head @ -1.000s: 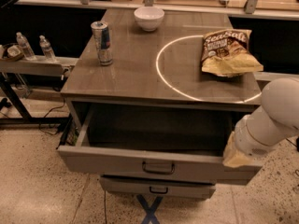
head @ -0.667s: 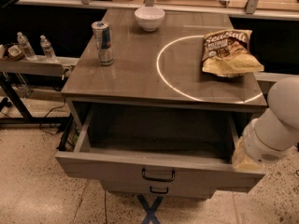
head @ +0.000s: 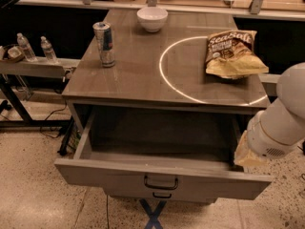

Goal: Open top drawer

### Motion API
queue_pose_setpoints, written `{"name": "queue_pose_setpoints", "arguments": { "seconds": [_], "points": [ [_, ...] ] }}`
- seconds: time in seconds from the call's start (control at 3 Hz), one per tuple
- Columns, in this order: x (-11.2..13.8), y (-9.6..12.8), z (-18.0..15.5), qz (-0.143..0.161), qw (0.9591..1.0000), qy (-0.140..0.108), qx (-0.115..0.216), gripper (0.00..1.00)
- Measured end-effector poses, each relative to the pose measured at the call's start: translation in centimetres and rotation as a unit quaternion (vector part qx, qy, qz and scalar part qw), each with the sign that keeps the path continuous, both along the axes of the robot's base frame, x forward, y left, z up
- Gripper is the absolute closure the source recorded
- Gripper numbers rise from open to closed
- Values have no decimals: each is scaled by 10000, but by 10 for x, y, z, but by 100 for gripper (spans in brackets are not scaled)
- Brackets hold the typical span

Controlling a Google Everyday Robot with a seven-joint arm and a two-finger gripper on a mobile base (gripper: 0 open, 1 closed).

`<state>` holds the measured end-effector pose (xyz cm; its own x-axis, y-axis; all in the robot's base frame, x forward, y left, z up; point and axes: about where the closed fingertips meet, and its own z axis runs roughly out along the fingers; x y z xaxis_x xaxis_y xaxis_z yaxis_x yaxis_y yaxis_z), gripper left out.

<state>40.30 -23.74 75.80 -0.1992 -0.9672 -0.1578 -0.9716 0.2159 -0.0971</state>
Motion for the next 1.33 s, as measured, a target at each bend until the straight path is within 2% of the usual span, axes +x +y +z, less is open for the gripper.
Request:
{"name": "queue_pose_setpoints", "arguments": {
  "seconds": [0.33, 0.67, 1.33],
  "points": [
    [28, 16, 5, -1, 9997, -194, 162, 95],
    [41, 24, -4, 13, 9994, -243, 239, 100],
    [56, 27, -56, 106, 9987, -182, 466, 100]
  ]
}}
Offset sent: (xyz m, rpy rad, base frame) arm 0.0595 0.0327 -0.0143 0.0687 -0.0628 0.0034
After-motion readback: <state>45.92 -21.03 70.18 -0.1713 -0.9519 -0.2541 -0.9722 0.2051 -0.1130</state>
